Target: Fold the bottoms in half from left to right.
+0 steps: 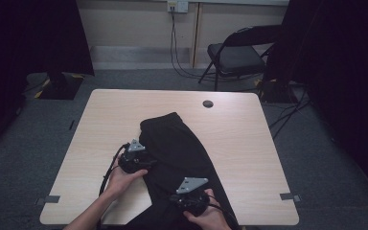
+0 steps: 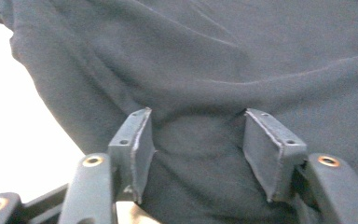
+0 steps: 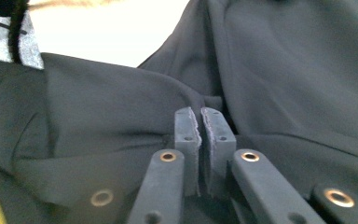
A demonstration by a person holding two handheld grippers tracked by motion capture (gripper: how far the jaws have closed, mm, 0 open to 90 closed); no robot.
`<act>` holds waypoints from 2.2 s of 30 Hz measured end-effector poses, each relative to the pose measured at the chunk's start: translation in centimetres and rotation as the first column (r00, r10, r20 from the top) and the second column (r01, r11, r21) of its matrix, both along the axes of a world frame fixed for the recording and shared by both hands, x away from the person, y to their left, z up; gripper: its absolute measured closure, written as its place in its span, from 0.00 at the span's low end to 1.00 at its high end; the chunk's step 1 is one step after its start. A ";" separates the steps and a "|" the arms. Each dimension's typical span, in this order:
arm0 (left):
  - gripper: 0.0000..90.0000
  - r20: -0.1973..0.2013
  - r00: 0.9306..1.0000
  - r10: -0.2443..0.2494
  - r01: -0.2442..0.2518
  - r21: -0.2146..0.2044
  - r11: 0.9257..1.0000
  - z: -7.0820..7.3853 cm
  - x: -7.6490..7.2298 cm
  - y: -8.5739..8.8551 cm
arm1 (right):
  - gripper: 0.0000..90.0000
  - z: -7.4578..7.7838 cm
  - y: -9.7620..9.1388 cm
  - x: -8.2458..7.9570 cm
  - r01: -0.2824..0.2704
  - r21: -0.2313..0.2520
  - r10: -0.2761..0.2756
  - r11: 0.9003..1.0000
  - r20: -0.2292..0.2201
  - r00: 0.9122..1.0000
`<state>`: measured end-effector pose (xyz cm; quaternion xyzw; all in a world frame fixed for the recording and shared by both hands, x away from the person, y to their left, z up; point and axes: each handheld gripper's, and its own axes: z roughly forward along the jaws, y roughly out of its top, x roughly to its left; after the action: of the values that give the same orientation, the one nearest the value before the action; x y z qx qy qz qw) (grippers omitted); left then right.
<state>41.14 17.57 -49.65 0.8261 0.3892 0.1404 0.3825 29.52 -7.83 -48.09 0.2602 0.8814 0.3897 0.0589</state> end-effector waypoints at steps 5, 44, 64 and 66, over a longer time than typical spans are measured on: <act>0.48 0.001 1.000 -0.002 0.002 0.000 1.000 0.0 0.1 0.0 | 0.98 1.9 -6.6 -1.6 0.121 0.040 -0.121 0.992 0.005 0.993; 0.42 0.005 0.994 -0.105 0.105 -0.078 0.991 -0.5 -0.6 -1.0 | 0.56 -0.8 -7.3 1.2 0.063 -0.025 -0.064 0.998 -0.044 0.997; 0.50 -0.019 0.984 -0.179 0.178 -0.050 0.983 1.5 -2.7 -3.3 | 0.37 1.9 -8.0 13.7 0.360 0.040 -0.361 0.932 0.012 0.933; 0.50 0.001 0.987 -0.162 0.161 -0.084 0.983 2.7 -2.1 -2.4 | 0.31 1.6 -7.8 15.7 0.386 0.062 -0.388 0.920 0.027 0.921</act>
<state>39.01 15.14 -46.99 0.8386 0.3276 0.0900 0.4259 45.19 -15.67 -46.45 0.4233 0.8001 0.3997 0.1444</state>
